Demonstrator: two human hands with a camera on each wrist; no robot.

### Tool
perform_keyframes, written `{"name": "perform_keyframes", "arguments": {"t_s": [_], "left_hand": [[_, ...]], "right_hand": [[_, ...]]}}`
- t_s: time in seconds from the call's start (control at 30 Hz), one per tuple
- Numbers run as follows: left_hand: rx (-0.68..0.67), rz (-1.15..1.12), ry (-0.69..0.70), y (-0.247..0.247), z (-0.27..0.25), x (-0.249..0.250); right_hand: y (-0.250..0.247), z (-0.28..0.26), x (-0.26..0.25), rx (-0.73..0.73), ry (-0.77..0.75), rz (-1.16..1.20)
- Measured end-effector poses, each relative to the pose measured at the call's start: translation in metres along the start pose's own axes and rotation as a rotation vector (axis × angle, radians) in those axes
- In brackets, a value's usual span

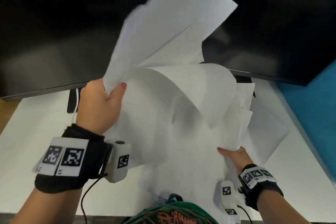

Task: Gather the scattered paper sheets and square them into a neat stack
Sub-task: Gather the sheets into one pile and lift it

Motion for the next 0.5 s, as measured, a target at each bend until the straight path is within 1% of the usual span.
{"name": "perform_keyframes", "arguments": {"t_s": [0.1, 0.17, 0.2, 0.27, 0.3, 0.37, 0.43, 0.5], "left_hand": [[-0.022, -0.195, -0.028, 0.005, 0.002, -0.005], [-0.079, -0.330, -0.111, 0.023, 0.002, -0.021], [-0.118, -0.399, -0.192, 0.037, -0.001, -0.034], [-0.199, -0.493, -0.400, 0.069, -0.010, -0.064], [-0.246, -0.516, -0.504, 0.085, -0.018, -0.078], [-0.348, -0.532, -0.661, 0.113, -0.037, -0.099], [-0.438, -0.524, -0.769, 0.133, -0.053, -0.115], [-0.505, -0.463, -0.825, 0.145, -0.062, -0.125]], "right_hand": [[0.000, 0.000, -0.001, -0.007, -0.010, -0.005], [-0.002, 0.000, -0.001, 0.005, -0.009, -0.018], [-0.003, -0.001, -0.001, 0.010, -0.006, -0.028], [-0.005, 0.001, 0.000, 0.044, 0.014, -0.065], [-0.006, 0.003, 0.002, 0.054, 0.025, -0.090], [-0.007, 0.004, 0.003, 0.056, 0.045, -0.150], [-0.006, 0.003, 0.000, 0.023, 0.050, -0.171], [-0.005, 0.000, -0.002, -0.019, 0.054, -0.141]]}}
Point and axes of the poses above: each hand's wrist, its own z-axis towards the middle knuckle, its own y-axis out of the palm, x = y × z, the point moved 6 cm from there along z, towards the middle knuckle, and after that the axes turned 6 degrees about -x, right-handed, at the moved point
